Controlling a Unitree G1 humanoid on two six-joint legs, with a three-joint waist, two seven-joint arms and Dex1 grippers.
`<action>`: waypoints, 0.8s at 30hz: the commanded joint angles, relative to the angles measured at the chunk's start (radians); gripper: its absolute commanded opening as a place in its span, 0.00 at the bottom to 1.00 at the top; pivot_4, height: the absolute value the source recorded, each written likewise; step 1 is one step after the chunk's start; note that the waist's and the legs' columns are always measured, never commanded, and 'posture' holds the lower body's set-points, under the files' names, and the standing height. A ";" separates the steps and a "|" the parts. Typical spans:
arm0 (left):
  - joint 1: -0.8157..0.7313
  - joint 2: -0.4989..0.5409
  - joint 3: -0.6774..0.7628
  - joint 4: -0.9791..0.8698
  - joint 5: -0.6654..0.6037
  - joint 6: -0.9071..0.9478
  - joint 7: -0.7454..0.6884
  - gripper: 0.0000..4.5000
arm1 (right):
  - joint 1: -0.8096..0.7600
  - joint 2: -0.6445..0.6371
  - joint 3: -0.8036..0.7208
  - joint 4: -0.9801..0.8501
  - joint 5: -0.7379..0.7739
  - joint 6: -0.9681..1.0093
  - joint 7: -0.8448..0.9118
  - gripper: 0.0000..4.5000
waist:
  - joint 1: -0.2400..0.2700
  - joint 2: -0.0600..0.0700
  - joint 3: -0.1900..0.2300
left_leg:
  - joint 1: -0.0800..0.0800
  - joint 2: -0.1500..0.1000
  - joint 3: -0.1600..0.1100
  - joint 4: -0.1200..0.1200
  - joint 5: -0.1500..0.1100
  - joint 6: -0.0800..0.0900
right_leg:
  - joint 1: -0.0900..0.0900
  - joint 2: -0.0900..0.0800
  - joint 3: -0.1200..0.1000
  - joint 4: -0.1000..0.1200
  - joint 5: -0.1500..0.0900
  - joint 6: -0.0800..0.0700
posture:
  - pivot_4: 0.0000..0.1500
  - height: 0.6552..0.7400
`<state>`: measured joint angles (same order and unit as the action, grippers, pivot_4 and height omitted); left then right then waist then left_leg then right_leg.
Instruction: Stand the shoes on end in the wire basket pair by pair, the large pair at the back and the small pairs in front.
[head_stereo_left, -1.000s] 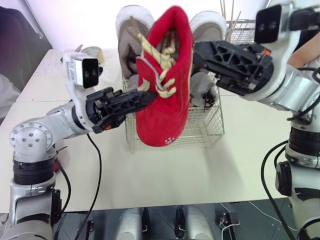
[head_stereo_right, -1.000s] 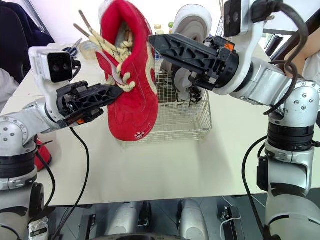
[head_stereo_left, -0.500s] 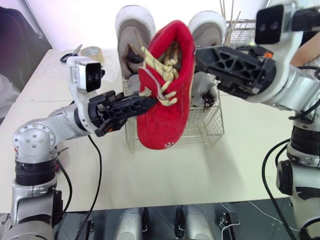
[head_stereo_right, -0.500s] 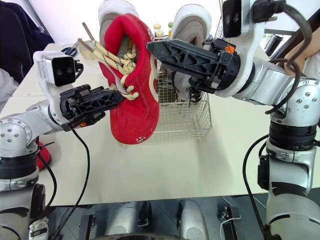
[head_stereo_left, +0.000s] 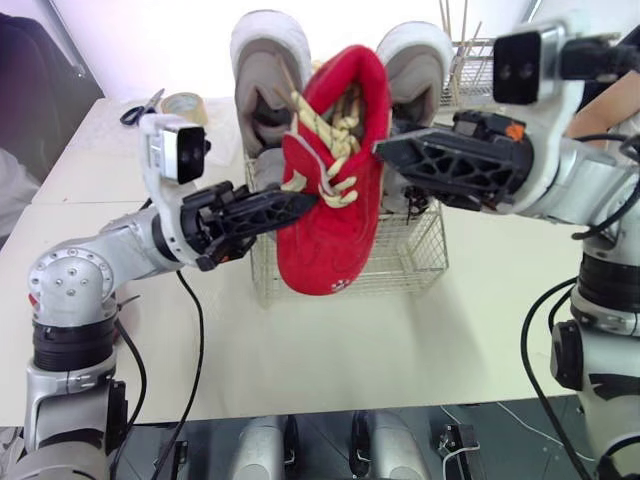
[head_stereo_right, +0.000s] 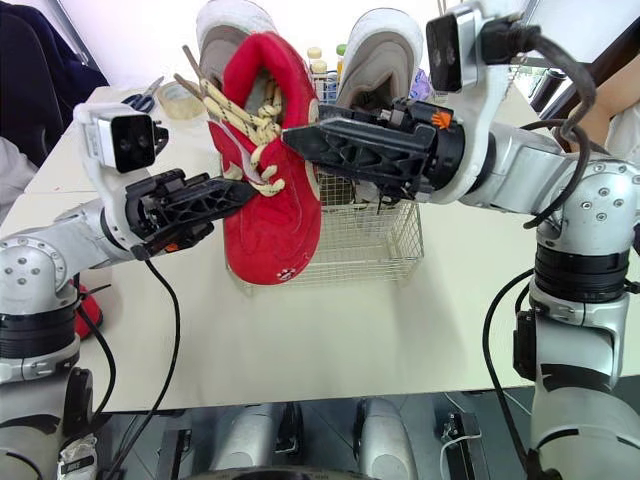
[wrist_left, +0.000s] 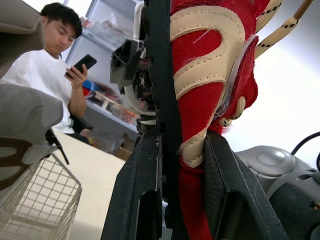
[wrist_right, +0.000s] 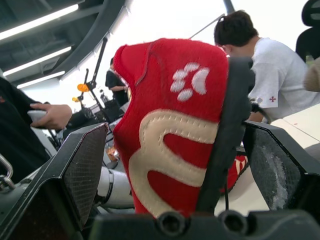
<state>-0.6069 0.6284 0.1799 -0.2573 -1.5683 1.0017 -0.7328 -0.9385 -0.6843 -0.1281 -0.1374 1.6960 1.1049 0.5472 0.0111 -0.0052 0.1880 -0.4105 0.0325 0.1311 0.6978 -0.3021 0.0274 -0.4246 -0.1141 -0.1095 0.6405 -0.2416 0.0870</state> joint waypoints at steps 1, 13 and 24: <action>-0.002 0.011 0.011 -0.028 0.015 0.001 -0.024 0.20 | -0.034 0.003 -0.031 -0.015 0.025 -0.009 -0.009 0.87 | 0.000 0.000 0.000 | 0.000 0.000 0.000 0.000 0.000 0.000 | 0.000 0.000 0.000 0.000 0.000 0.000 | 1.00 1.00; -0.014 0.021 0.034 0.000 0.011 0.010 -0.008 0.41 | -0.046 -0.021 -0.047 -0.036 0.028 -0.003 -0.001 0.09 | -0.001 0.000 0.000 | 0.000 0.000 0.000 0.000 0.000 0.000 | 0.000 0.000 0.000 -0.001 0.000 0.000 | 1.00 1.00; 0.127 0.255 0.219 -0.111 -0.051 0.040 0.028 0.94 | -0.015 -0.139 -0.093 0.001 -0.392 -0.210 0.379 0.09 | -0.004 0.000 0.001 | -0.001 0.000 0.000 -0.002 -0.001 0.001 | -0.001 0.000 0.000 -0.005 0.000 0.000 | 1.00 1.00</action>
<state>-0.4827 0.8522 0.3437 -0.3329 -1.5682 1.0358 -0.7117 -0.9498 -0.7954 -0.2025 -0.1524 1.3717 0.9437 0.8332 0.0076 -0.0056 0.1886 -0.4116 0.0327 0.1316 0.6958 -0.3028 0.0283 -0.4251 -0.1140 -0.1096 0.6357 -0.2415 0.0872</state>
